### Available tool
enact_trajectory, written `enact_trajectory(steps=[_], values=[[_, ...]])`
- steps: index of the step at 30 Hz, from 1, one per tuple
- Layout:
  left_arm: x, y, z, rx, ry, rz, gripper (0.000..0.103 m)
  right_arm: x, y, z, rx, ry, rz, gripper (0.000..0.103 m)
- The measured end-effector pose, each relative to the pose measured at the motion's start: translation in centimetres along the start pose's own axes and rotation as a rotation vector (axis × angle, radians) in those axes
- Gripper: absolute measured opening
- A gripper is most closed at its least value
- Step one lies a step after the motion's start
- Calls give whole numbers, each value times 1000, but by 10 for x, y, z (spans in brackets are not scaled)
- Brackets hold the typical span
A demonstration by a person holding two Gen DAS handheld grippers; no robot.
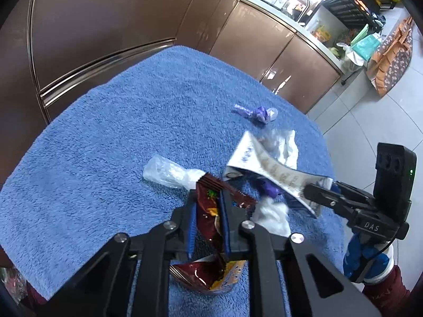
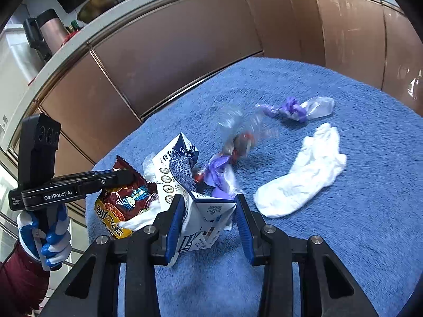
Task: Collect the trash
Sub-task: 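Grasp the brown snack bag with the left tool while the right tool grasps the white carton, then carry both items over the bin and open both tools to drop them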
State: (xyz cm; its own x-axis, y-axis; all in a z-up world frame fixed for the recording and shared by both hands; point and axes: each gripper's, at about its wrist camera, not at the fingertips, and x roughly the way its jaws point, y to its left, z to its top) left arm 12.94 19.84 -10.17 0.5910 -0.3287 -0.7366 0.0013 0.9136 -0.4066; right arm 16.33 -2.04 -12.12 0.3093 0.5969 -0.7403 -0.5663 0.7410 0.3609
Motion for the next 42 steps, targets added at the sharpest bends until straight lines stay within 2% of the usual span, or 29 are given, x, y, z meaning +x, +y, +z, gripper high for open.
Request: enact_trajectory(steps=[7, 18, 25, 30, 34, 42], values=[[-28, -3, 1, -8, -55, -8, 14, -44, -1, -4, 22, -89, -20, 36], [-93, -13, 14, -19, -194, -13, 14, -110, 2, -10, 43, -234, -67, 36], [-105, -52, 31, 38, -219, -44, 13, -163, -18, -23, 86, -336, -120, 36], [-92, -102, 48, 118, -204, -89, 13, -205, -44, -35, 145, -412, -186, 36], [-66, -152, 61, 190, -174, -141, 13, -235, -69, -49, 202, -456, -274, 37], [30, -276, 76, 336, -51, -249, 13, -269, -131, -80, 345, -484, -465, 37]])
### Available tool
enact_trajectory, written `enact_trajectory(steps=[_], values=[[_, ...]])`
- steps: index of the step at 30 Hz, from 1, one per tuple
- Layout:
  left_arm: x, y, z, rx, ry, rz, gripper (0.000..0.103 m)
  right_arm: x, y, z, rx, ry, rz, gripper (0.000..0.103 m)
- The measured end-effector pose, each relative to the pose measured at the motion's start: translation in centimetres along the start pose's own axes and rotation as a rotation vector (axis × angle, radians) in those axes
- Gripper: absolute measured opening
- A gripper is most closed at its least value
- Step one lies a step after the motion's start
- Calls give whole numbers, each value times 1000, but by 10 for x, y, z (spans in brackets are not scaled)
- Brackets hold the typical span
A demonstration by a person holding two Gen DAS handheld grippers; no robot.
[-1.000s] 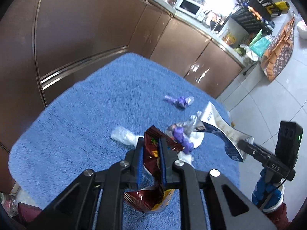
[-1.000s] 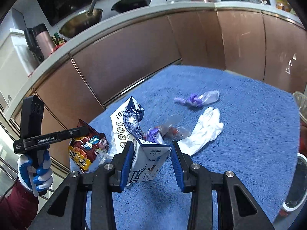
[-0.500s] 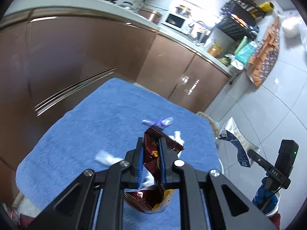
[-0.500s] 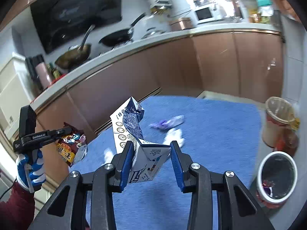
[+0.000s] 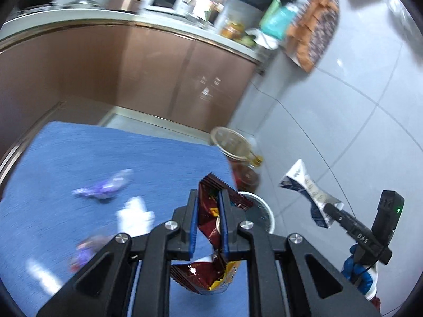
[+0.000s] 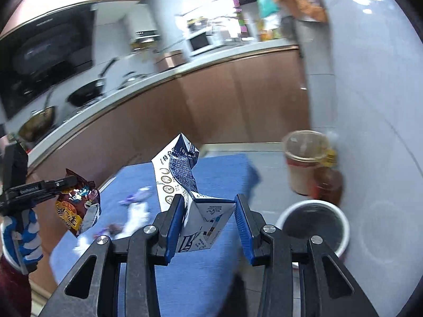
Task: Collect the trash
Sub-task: 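Carry both items over the bin and open both tools to drop them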
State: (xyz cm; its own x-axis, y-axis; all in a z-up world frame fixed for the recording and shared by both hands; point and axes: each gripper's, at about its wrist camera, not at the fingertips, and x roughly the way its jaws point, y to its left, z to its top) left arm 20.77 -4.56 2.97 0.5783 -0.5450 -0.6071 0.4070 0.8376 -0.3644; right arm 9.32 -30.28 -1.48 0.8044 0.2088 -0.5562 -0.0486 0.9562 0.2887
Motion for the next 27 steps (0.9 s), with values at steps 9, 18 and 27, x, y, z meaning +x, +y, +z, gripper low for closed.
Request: enact_trajectory(steps=[9, 18, 27], values=[[161, -90, 26, 83, 138, -73, 13, 32, -88, -15, 97, 50, -225, 37], [310, -147, 9, 157, 290, -52, 14, 91, -161, -39, 158, 151, -430, 37], [383, -157, -14, 126, 376, -81, 41, 143, -211, -51, 204, 216, -518, 42]])
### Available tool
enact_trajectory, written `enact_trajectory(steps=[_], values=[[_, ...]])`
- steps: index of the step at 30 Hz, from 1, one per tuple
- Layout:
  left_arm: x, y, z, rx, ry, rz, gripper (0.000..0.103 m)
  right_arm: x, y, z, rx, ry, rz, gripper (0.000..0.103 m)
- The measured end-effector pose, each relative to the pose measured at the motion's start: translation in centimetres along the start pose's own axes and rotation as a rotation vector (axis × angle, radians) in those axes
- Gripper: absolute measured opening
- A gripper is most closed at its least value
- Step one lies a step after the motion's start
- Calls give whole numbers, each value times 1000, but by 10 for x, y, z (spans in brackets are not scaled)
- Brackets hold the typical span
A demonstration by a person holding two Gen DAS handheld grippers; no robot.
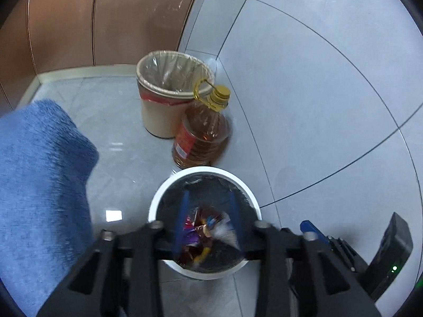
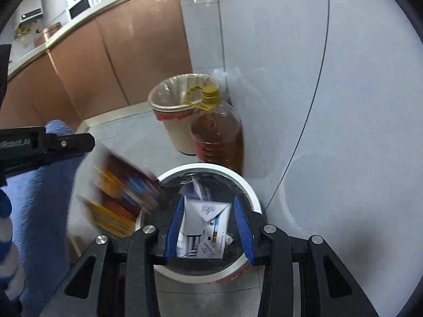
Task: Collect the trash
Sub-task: 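Carry both items over the bin and open both tools to drop them, then grasp the clear plastic wrapper with the left tool while the right tool grasps the white tissue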
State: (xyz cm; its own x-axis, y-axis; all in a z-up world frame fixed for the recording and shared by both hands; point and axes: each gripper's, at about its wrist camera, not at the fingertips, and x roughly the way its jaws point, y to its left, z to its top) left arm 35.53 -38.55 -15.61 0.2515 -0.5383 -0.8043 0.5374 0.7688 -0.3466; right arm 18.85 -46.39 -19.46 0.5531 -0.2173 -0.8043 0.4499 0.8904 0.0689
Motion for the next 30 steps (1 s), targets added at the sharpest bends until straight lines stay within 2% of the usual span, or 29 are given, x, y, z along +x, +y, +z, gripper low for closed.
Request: enact_trajectory(steps=[1, 2, 7, 14, 26, 30], values=[[-2, 2, -1, -3, -9, -8, 48, 2, -2, -1, 6, 8, 4, 46], [-5, 3, -2, -5, -17, -14, 50, 3, -3, -1, 9, 11, 4, 48], [-32, 7, -8, 2, -52, -15, 50, -7, -5, -5, 21, 5, 11, 50], [-110, 14, -29, 17, -140, 25, 50, -49, 19, -7, -16, -41, 78, 50], [-268, 35, -85, 50, -296, 88, 50, -180, 87, -6, -132, -205, 248, 50], [-311, 55, -110, 64, -314, 125, 50, -216, 113, -12, -187, -244, 320, 50]])
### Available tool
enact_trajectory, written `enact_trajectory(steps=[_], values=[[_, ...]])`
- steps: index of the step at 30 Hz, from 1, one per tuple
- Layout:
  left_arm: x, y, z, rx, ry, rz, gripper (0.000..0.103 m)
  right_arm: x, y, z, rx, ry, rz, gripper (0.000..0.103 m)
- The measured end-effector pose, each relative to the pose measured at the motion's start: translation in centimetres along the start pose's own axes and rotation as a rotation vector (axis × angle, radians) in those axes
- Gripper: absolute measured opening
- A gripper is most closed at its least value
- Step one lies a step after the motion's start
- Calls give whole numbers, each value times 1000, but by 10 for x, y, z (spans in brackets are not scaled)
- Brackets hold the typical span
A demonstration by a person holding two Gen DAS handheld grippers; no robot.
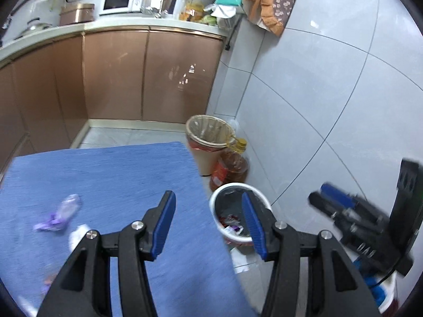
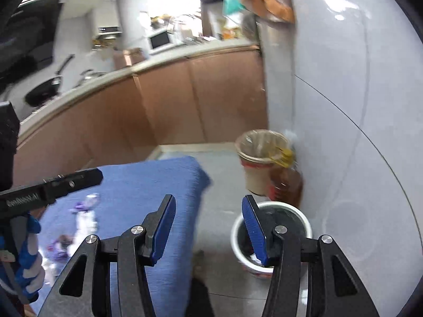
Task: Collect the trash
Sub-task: 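Grasp the clear plastic wrapper with the left tool while the right tool grasps the white tissue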
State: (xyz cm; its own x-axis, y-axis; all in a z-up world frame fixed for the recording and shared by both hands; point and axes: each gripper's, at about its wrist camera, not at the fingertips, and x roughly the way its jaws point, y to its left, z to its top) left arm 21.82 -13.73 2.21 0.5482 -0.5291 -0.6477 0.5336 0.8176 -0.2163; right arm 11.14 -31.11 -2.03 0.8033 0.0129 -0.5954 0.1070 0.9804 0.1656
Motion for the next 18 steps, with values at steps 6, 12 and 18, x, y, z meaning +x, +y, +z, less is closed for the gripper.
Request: enact_trajectory(steps=[6, 12, 18], values=[[-66, 53, -27, -2, -13, 89, 50, -28, 50, 7, -66, -39, 107, 50], [-130, 100, -56, -41, -41, 153, 50, -43, 89, 12, -124, -55, 194, 50], [-138, 148, -77, -90, 22, 131, 50, -41, 127, 10, -174, -21, 294, 50]])
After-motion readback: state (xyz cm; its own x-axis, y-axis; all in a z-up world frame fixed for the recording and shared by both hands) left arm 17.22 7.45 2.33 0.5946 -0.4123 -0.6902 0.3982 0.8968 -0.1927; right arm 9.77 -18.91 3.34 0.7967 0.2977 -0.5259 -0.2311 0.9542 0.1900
